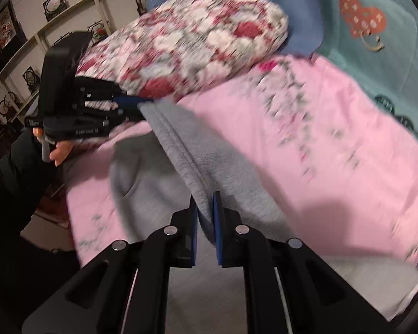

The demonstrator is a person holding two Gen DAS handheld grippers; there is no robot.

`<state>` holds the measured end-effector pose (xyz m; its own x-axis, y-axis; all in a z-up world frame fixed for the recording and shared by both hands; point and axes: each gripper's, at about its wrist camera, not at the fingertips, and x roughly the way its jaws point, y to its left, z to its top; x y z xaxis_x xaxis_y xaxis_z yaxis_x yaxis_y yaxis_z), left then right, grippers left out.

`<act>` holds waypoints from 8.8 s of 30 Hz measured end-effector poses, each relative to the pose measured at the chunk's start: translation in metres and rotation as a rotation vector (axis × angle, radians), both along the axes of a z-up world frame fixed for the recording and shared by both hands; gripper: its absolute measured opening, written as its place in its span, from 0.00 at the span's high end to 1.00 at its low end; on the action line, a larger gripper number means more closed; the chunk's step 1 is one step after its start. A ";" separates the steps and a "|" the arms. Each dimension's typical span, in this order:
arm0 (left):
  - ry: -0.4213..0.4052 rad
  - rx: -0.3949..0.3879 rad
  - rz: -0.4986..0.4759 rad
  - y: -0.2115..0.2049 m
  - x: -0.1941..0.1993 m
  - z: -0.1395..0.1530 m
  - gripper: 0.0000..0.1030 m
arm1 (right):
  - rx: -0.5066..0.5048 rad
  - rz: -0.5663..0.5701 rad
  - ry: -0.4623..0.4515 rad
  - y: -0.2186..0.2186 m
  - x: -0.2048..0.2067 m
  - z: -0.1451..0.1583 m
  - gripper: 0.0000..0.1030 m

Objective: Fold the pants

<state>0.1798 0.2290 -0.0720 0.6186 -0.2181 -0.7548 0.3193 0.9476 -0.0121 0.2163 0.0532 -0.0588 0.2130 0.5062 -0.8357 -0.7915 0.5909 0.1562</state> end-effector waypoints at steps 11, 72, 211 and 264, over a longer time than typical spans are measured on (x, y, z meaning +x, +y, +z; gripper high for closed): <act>0.143 -0.020 0.032 0.008 -0.067 -0.072 0.80 | -0.041 -0.041 0.172 0.015 -0.071 -0.081 0.90; 0.338 -0.255 0.363 -0.011 -0.029 -0.106 0.95 | -0.329 -1.257 0.514 -0.254 0.220 -0.118 0.45; 0.465 -0.092 0.095 -0.197 0.089 -0.090 0.87 | 0.000 -0.479 0.223 -0.104 -0.106 -0.127 0.94; 0.338 -0.073 -0.076 -0.247 -0.076 -0.082 0.44 | 0.418 -1.385 0.286 -0.411 -0.160 -0.127 0.64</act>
<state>0.1034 -0.0179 -0.1540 0.3159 -0.3149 -0.8950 0.3552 0.9140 -0.1961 0.0567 -0.3580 -0.1862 0.5740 0.2505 -0.7796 0.4412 0.7074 0.5522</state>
